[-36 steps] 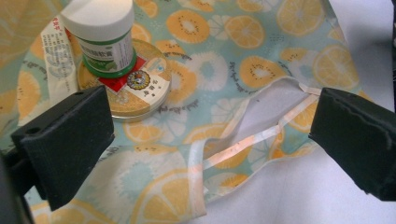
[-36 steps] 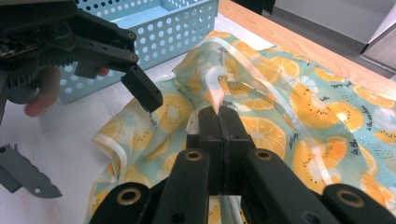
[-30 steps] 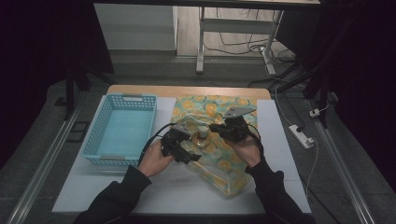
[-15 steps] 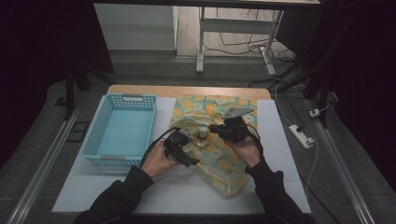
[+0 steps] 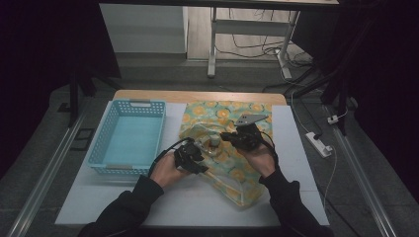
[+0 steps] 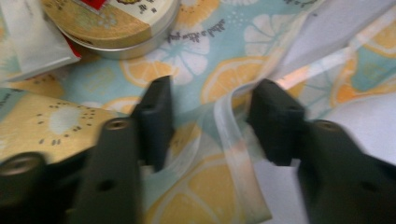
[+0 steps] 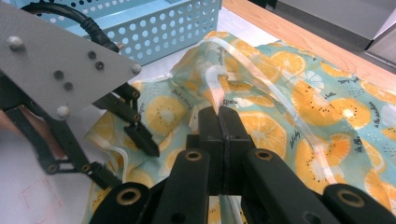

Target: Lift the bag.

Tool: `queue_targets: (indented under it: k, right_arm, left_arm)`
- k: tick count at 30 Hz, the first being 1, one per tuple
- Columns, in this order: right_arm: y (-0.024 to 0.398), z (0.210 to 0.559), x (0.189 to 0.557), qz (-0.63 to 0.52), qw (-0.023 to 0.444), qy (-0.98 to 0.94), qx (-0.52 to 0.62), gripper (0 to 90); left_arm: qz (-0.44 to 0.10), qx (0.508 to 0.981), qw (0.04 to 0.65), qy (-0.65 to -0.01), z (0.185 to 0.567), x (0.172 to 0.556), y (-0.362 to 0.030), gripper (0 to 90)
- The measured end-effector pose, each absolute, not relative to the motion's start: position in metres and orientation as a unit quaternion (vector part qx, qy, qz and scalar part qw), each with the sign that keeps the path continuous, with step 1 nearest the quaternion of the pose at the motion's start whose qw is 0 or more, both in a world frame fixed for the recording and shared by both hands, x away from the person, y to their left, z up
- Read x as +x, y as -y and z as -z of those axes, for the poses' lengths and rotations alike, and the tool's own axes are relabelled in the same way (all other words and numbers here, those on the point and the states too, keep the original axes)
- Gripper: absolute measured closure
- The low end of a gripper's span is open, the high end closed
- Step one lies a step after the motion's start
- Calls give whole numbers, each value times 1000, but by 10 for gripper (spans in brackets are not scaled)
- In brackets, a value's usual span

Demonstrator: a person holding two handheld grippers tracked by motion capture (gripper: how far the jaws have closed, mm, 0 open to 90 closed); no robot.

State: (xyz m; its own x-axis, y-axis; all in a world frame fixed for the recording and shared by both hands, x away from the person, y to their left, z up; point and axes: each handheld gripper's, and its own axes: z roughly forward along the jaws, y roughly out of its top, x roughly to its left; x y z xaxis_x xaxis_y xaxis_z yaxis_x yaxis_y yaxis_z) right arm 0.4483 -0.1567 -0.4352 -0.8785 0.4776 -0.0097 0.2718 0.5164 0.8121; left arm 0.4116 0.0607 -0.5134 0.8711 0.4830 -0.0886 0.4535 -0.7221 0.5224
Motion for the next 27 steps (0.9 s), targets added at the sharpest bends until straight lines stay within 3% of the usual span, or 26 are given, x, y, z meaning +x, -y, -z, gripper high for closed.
queue_targets:
  k: [6,12,27]
  right_arm:
    - [157,436,448,-440,117,-863,217,895]
    - [157,436,448,-439,116,-864,217,895]
    - [157,434,448,-436,111,-868,211,895]
  left_arm:
    - [-23,926,281,-252,512,411,-62,742]
    - [-18,917,299,-262,508,411,-65,875]
    - [-42,908,315,-274,485,404,-67,888]
